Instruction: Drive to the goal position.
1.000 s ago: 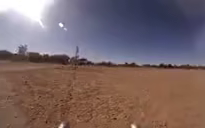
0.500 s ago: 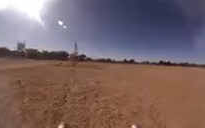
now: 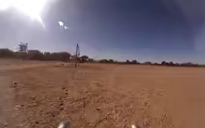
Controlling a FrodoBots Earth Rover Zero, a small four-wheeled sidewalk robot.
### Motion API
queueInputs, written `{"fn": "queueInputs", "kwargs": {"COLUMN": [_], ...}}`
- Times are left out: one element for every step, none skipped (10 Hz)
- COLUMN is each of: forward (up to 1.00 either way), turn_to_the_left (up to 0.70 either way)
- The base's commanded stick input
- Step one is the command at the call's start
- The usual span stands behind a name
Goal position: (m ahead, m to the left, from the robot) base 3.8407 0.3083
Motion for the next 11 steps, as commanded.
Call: {"fn": "queueInputs", "kwargs": {"forward": [0.5, 0.5, 0.5, 0.5, 0.5, 0.5, 0.5, 0.5, 0.5, 0.5, 0.5], "turn_to_the_left": [0.0, 0.0, 0.0, 0.0, 0.0, 0.0, 0.0, 0.0, 0.0, 0.0, 0.0]}}
